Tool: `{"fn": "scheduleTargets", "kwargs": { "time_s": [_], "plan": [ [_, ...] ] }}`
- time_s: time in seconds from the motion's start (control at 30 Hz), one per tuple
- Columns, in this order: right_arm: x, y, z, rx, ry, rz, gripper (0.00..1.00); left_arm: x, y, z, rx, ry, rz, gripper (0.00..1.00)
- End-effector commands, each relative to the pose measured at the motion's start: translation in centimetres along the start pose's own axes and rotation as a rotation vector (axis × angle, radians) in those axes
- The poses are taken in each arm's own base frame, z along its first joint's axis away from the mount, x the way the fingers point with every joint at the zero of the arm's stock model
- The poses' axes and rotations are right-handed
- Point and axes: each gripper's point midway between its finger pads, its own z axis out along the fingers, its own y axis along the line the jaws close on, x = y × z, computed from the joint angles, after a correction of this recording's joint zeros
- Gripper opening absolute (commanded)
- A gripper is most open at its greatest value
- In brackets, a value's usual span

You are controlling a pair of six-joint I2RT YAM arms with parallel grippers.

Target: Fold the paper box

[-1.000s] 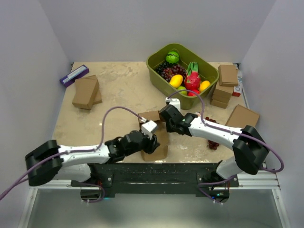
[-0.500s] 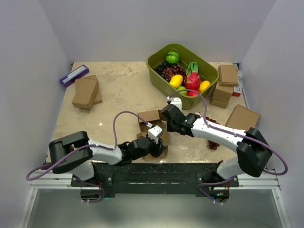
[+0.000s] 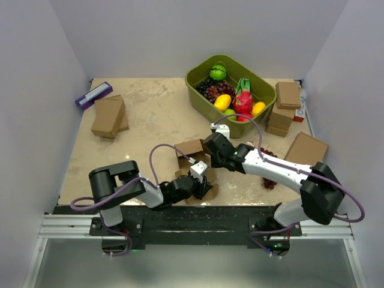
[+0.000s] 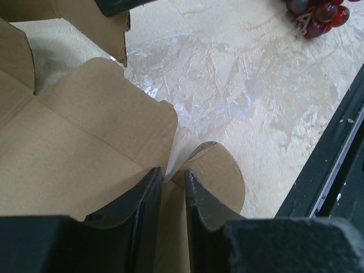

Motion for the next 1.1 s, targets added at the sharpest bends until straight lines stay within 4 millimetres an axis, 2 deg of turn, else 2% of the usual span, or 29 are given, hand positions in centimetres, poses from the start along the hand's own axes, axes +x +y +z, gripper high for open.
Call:
{"fn": "scheduleTargets", "kwargs": {
  "time_s": [0.0,0.17,0.27,0.4,0.43,0.53,0.67,0.87,1.07],
  "plan": [
    [-0.4,1.3,-1.2,-0.081,-0.015,0.033,0.00,-0.5,0.1,0.2,0.007,-0.042,-0.025,0.26],
    [-0.3,1.1,-1.2,-0.067,-0.013,0.026,0.00,0.7,0.4,0.6,0.013,-0.004,-0.041,0.21],
    [-0.4,0.9,-1.4,-0.054,-0.014,0.017,0.00,0.6,0.4,0.4,0.014,-0.006,-0.054,0.20],
    [-0.4,0.8,-1.3,-0.050,-0.016,0.017,0.00,-1.4,-0.7,0.5,0.043,-0.043,-0.039,0.20],
    [-0.3,0.8,-1.3,-0.050,-0.012,0.018,0.00,-2.8,-1.3,0.6,0.057,-0.071,-0.039,0.20],
    [-0.2,0.6,-1.4,-0.050,-0.013,0.021,0.00,-4.4,-1.5,0.7,0.051,-0.107,-0.018,0.20],
    [-0.3,0.7,-1.6,-0.063,-0.023,0.033,0.00,-5.1,-1.3,1.2,0.043,-0.120,-0.006,0.21],
    [-0.2,0.7,-1.6,-0.063,-0.020,0.034,0.00,-3.5,-0.1,2.5,0.012,-0.075,-0.017,0.20],
    [-0.4,0.7,-1.9,-0.068,-0.027,0.039,0.00,-0.9,0.6,2.1,0.008,-0.021,-0.054,0.19]
  ]
}}
